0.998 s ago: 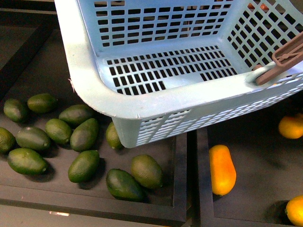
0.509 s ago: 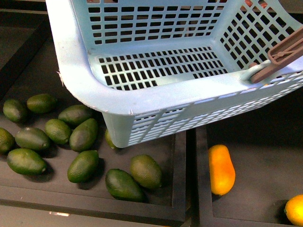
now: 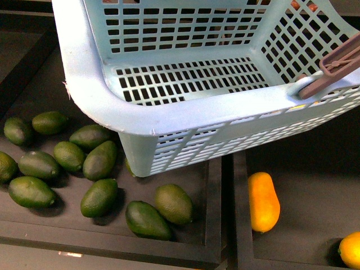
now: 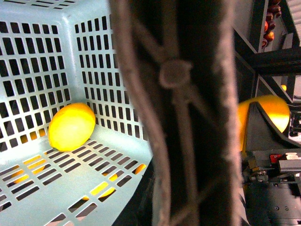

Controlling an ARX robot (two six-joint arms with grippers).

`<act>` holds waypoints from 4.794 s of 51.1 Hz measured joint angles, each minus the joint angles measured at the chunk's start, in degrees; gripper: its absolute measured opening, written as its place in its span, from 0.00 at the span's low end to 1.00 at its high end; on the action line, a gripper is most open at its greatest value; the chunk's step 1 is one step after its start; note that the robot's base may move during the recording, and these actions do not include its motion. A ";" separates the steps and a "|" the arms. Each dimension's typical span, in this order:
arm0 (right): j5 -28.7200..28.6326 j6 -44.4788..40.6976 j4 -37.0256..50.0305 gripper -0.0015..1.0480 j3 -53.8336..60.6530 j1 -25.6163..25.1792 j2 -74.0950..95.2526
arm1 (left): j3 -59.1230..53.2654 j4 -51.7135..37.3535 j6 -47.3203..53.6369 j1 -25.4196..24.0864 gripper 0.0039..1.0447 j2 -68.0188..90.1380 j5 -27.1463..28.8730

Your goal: Pick lemon and mango into basket

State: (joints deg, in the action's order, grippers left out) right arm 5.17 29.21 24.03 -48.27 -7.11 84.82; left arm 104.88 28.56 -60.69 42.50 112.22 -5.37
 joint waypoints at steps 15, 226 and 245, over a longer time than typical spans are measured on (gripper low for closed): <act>3.48 0.26 -0.26 0.55 -5.31 12.11 2.69 | 0.00 0.02 0.00 0.00 0.04 0.00 -0.02; -5.07 -28.98 -23.93 0.91 47.25 7.19 -84.46 | 0.00 0.09 -0.02 0.04 0.04 0.02 -0.09; -5.01 -28.98 -23.98 0.92 47.25 7.21 -84.52 | 0.00 0.09 -0.66 0.79 0.04 0.04 -1.33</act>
State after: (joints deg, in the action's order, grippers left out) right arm 0.16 0.23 0.05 -1.02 0.10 0.30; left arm 104.88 28.64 -61.34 43.29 112.27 -6.70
